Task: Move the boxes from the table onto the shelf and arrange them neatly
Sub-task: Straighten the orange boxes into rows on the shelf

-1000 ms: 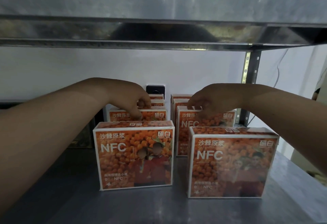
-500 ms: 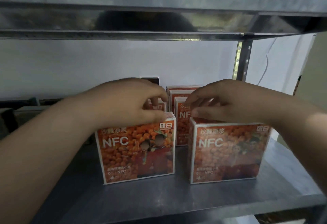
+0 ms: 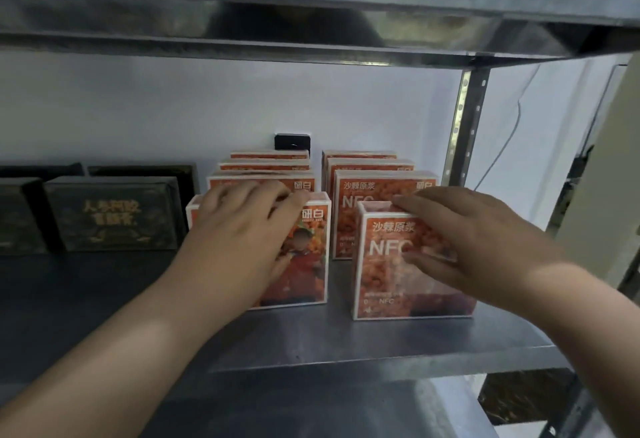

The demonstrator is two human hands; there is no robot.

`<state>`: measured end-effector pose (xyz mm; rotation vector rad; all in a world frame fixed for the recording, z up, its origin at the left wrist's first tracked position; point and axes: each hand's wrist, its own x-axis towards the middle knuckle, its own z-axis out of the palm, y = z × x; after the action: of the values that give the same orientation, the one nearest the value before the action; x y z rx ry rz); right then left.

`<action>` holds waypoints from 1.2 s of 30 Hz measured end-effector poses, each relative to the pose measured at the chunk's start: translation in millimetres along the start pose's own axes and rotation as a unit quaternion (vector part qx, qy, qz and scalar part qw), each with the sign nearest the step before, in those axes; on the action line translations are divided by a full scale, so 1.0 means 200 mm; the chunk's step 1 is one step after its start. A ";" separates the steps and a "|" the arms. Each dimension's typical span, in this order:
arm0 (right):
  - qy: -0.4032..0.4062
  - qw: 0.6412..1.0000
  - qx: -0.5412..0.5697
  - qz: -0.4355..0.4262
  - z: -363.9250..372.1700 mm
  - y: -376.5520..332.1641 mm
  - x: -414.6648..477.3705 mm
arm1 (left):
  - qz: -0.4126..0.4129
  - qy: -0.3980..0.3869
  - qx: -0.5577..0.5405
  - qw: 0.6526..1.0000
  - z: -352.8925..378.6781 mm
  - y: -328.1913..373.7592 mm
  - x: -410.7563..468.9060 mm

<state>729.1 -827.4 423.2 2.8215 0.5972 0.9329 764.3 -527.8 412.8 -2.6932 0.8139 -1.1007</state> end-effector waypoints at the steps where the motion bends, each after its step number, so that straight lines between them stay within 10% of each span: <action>1: -0.009 1.000 -0.019 0.002 0.01 0.00 -0.01 | -0.011 -0.002 0.008 1.000 0.01 0.02 -0.01; 22: 0.039 0.999 -0.014 0.000 0.21 0.02 0.11 | -0.077 0.043 0.004 0.996 0.11 0.07 -0.02; 26: 0.202 0.931 0.256 0.165 0.25 0.08 -0.06 | -0.329 0.178 -0.313 0.873 0.11 -0.03 -0.20; 29: 0.146 0.856 0.404 0.287 0.36 0.16 -0.19 | -0.418 0.076 -0.477 0.770 0.18 -0.13 -0.33; 33: 0.078 0.784 0.511 0.343 0.40 0.21 -0.22 | -0.387 -0.005 -0.525 0.758 0.22 -0.15 -0.35; 36: -0.004 0.804 0.501 0.321 0.41 0.21 -0.22 | -0.383 -0.028 -0.504 0.773 0.25 -0.14 -0.34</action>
<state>758.9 -881.8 342.5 4.1560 0.0688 0.8043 770.0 -472.4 343.8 -4.1985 0.2462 -0.7247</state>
